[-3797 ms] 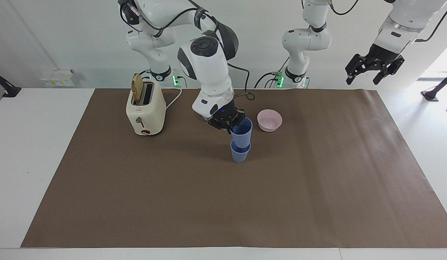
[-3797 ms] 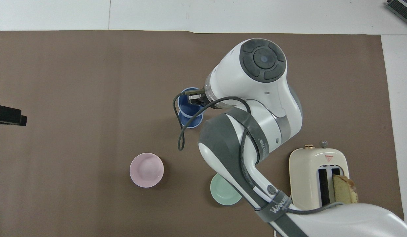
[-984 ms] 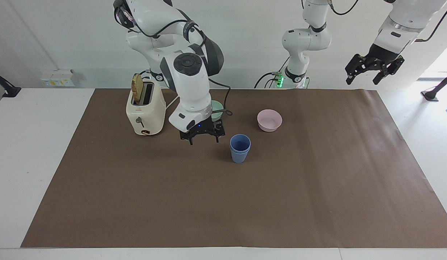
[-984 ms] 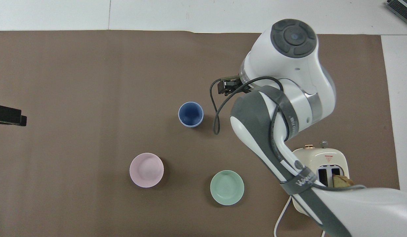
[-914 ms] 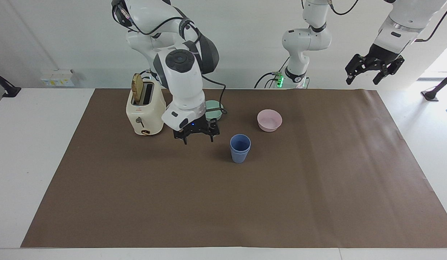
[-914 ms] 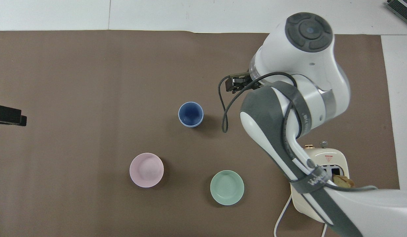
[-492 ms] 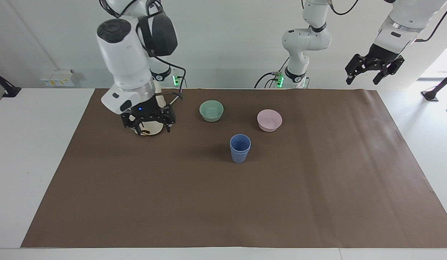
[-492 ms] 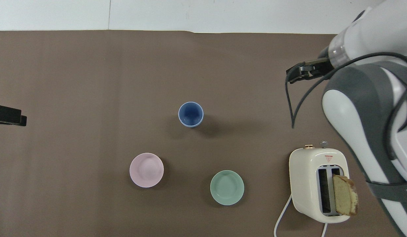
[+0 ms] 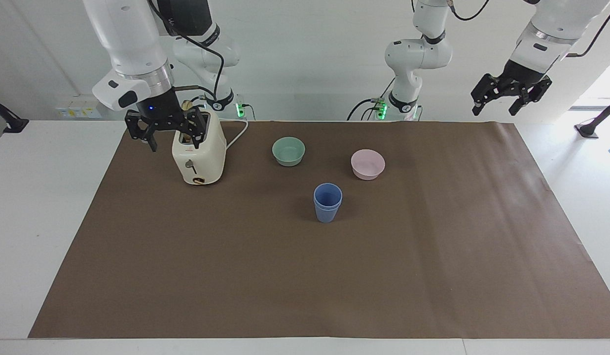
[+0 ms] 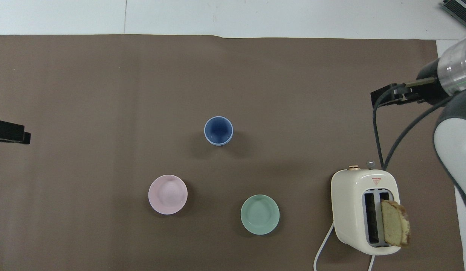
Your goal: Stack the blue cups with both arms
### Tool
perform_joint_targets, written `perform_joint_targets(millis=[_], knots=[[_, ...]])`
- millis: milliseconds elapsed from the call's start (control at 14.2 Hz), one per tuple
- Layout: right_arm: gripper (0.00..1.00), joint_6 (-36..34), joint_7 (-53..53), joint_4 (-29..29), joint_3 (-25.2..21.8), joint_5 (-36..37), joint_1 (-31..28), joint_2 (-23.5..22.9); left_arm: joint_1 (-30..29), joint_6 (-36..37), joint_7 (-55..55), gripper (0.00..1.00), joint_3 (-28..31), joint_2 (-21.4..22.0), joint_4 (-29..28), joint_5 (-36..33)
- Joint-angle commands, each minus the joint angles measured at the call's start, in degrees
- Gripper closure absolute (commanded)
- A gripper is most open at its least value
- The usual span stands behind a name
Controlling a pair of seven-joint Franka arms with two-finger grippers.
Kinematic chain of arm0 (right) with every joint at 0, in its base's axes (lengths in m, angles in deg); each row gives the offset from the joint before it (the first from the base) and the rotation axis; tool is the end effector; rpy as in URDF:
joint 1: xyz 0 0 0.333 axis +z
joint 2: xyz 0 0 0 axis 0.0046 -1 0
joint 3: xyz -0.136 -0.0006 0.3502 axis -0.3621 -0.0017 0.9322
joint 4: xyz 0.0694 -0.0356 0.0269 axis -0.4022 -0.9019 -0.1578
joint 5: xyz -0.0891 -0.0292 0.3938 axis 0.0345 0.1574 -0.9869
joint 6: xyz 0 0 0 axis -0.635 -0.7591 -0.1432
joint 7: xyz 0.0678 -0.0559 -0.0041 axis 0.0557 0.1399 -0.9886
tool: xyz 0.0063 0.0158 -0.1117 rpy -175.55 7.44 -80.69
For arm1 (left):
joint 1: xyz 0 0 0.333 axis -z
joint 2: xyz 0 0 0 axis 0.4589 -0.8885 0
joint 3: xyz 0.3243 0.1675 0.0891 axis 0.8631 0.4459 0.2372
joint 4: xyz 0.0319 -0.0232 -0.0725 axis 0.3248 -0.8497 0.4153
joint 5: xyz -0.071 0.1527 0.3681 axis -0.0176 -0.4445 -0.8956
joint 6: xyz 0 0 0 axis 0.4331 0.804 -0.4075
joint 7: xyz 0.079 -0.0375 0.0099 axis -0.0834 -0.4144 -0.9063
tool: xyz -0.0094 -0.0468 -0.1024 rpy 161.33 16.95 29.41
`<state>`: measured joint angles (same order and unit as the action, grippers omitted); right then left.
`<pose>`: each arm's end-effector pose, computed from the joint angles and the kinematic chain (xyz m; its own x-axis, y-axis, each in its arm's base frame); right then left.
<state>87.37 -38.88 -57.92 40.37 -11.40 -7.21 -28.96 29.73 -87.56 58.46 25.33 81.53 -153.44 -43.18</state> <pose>0.6115 0.0592 0.6915 0.9954 0.0855 0.0436 0.0838 -0.9957 0.0397 0.5194 -0.0248 0.7293 0.9994 -0.0349 -0.0007 -0.0349 -0.9991 0.0252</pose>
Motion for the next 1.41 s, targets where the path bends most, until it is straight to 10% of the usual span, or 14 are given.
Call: perform_joint_targets(millis=[0, 1336], knots=[[0.0, -0.18, -0.71, -4.26, 0.68, -1.07, -1.32, 2.72, -0.74, 0.75, -0.4, 0.0, -0.46, 0.73, -0.22, 0.39], [0.0, 0.35, 1.4, -5.41, 0.94, -1.15, -0.7, 3.25, -0.74, 0.75, -0.4, 0.0, -0.46, 0.73, -0.22, 0.39]])
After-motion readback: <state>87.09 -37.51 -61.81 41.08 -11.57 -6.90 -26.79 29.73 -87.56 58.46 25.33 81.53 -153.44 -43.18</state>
